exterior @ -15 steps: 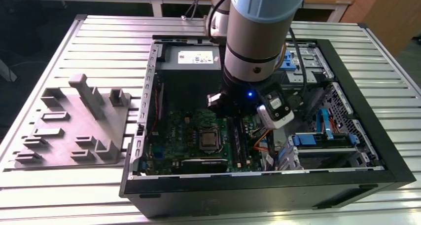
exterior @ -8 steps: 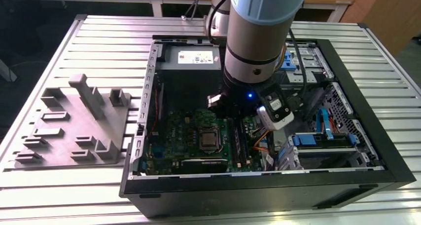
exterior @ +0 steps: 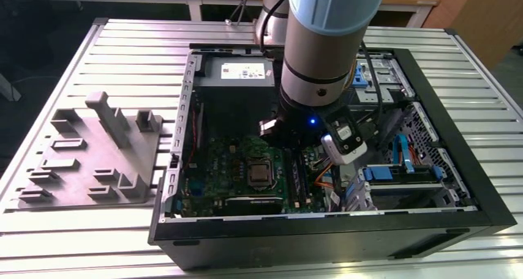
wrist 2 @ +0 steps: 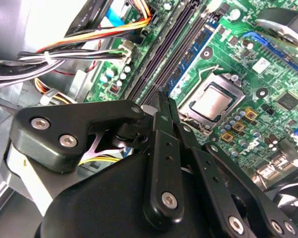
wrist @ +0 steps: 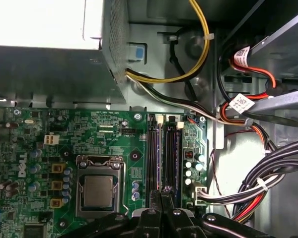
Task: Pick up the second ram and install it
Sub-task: 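Insert the second ram into the second slot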
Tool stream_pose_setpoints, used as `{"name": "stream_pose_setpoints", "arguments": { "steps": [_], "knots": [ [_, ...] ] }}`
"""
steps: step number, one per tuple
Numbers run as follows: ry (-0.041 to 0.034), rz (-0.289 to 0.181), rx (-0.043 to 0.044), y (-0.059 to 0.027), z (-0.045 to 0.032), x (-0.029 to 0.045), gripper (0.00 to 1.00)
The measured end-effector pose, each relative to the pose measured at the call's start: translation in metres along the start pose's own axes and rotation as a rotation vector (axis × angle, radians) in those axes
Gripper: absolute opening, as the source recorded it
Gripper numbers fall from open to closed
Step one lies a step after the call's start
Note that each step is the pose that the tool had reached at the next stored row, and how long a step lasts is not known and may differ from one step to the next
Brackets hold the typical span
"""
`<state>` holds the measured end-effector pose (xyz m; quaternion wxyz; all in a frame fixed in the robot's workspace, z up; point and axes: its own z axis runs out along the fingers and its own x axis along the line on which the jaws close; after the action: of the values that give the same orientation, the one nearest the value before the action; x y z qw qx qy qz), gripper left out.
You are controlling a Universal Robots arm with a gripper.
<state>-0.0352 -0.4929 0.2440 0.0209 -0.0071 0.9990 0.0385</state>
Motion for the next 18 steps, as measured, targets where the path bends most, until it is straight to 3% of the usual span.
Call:
{"name": "stream_pose_setpoints", "arguments": {
  "steps": [18],
  "knots": [
    [-0.0001, 0.0, -0.0002, -0.0011, 0.0008, -0.0004, 0.11]
  ]
}}
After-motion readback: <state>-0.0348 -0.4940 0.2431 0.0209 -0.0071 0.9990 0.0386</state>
